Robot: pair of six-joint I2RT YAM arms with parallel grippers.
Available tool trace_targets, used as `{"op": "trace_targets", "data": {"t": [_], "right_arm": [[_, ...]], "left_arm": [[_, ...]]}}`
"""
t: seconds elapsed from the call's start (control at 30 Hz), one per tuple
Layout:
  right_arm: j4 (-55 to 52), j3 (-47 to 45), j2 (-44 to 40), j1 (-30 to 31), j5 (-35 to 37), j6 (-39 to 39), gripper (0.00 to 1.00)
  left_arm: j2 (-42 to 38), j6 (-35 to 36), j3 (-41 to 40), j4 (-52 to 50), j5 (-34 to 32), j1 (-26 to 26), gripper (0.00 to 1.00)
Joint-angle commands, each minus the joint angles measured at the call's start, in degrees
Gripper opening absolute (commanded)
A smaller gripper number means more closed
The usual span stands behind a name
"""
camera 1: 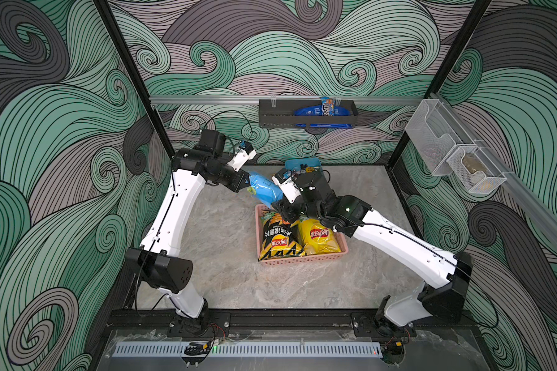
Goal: Put the potato chips into the basket
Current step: Pick up the potato chip from the center of the board.
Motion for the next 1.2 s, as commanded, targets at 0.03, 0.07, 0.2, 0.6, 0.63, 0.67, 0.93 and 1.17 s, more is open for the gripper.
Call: {"op": "trace_targets", "data": {"t": [0.03, 0.07, 0.2, 0.6, 0.63, 0.67, 0.93, 1.17], "right_arm": [[0.4, 3.4, 1.9, 1.0, 6.2, -3.6, 0.57], [0.4, 3.8, 2.3, 1.0, 6.1, -3.9, 0.57], [0.3, 4.8, 4.1, 1.1, 5.2, -4.9, 0.56], [0.4, 5.6, 6.4, 1.0, 0.8, -3.5, 0.41], [0.4, 5.7, 6.3, 1.1, 0.8, -3.4, 0.38], [0.5, 5.9, 6.3, 1.1, 0.8, -3.3, 0.34], [0.3, 6.4, 5.2, 1.0, -0.5, -2.6, 0.23], [0.4, 6.0, 4.1, 0.8, -2.9, -1.4, 0.04]], "left_arm": [[-2.1, 1.2, -0.6, -0.1, 0.5, -1.0, 0.00], [-2.2, 1.3, -0.6, -0.1, 0.5, -1.1, 0.00], [-2.3, 1.5, -0.6, -0.1, 0.4, -1.3, 0.00], [-2.6, 1.5, -0.3, 0.0, 0.5, -2.0, 0.00], [-2.5, 1.5, -0.4, 0.0, 0.5, -2.0, 0.00], [-2.6, 1.5, -0.4, 0.0, 0.5, -2.0, 0.00], [-2.8, 1.0, -0.1, 0.9, 0.5, -2.0, 0.00], [-3.3, -0.6, 0.7, 2.4, -0.1, -2.0, 0.09]]}}
